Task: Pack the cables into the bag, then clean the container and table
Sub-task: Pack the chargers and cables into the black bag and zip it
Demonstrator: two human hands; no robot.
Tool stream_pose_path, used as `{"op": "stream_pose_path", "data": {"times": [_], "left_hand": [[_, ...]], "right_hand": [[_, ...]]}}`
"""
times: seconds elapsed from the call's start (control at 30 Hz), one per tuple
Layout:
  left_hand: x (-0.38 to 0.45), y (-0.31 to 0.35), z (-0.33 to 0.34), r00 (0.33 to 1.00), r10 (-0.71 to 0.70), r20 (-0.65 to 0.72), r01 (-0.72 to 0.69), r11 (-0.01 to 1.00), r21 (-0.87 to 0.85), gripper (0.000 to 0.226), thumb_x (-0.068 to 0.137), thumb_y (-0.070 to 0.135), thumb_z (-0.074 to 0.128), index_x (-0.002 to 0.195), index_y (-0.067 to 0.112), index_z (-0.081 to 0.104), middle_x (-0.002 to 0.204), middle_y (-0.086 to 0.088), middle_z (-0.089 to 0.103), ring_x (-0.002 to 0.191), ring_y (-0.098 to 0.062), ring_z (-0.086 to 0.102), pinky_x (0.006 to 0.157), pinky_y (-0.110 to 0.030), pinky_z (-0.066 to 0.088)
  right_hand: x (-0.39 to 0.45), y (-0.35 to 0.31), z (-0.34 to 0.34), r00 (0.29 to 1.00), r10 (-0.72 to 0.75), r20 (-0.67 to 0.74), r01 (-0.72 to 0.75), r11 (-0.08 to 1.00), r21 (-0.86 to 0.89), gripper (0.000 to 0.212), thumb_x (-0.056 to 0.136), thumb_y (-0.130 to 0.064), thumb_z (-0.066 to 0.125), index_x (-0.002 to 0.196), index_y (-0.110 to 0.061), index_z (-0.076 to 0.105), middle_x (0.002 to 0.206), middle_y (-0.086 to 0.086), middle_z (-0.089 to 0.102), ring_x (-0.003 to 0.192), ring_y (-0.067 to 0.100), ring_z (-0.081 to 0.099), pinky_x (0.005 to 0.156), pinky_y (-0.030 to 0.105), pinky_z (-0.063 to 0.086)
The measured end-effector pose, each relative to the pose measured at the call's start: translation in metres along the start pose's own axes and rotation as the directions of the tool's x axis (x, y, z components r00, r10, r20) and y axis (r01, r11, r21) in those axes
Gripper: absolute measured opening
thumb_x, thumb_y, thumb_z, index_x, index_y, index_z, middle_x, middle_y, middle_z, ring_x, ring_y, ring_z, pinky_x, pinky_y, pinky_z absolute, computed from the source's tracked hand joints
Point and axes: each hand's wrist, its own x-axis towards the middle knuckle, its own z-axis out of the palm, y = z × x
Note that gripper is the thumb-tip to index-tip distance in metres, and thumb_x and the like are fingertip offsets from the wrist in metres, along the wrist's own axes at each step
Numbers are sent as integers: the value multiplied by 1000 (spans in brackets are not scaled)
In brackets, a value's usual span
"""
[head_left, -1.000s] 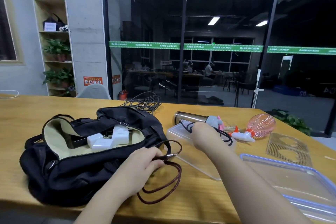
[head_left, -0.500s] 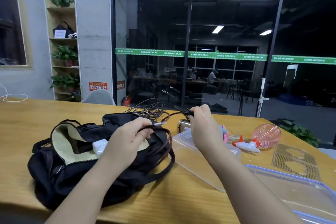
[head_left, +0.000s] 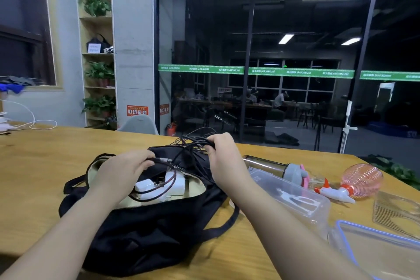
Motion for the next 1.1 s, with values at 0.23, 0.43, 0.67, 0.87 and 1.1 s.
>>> {"op": "stream_pose_path", "data": {"times": [0.23, 0.43, 0.67, 0.87, 1.1], "left_hand": [[6, -22, 16, 988, -40, 151, 4, 972, 234, 22, 96, 37, 44, 109, 36, 61, 105, 14, 66, 96, -13, 59, 69, -29, 45], [4, -16, 33, 968, -70, 242, 3, 964, 265, 23, 94, 37, 45, 111, 40, 60, 110, 12, 65, 105, -12, 56, 66, -26, 37], [-1, -22, 46, 930, -53, 364, -17, 982, 187, 21, 90, 37, 53, 105, 45, 65, 103, 15, 65, 100, -8, 57, 75, -25, 46], [5, -41, 42, 846, -36, 532, -108, 966, 236, 25, 94, 28, 50, 99, 12, 69, 86, -2, 52, 82, -18, 52, 72, -26, 37], [7, -63, 30, 938, -145, 315, 86, 977, 196, 18, 95, 16, 48, 91, 25, 63, 97, 2, 51, 98, -20, 53, 85, -31, 43]], "right_hand": [[11, -18, 31, 994, 32, 106, -55, 974, 218, 18, 101, -19, 40, 111, -12, 54, 100, 2, 56, 80, 12, 45, 67, 24, 34], [10, -19, 57, 982, 45, 184, -96, 957, 274, 20, 100, -18, 42, 116, -11, 52, 110, 5, 59, 90, 13, 49, 75, 25, 37], [7, -7, 69, 970, 29, 241, -77, 978, 194, 23, 100, -18, 43, 121, -11, 50, 118, 5, 56, 106, 18, 51, 81, 24, 36], [3, -2, 70, 936, 17, 351, -59, 992, 107, 32, 101, -19, 40, 132, -12, 45, 130, 6, 52, 117, 20, 49, 87, 25, 37], [-2, -4, 74, 882, -39, 470, 20, 999, 47, 23, 99, -21, 45, 117, -11, 55, 117, 10, 58, 106, 26, 53, 79, 30, 37]]}}
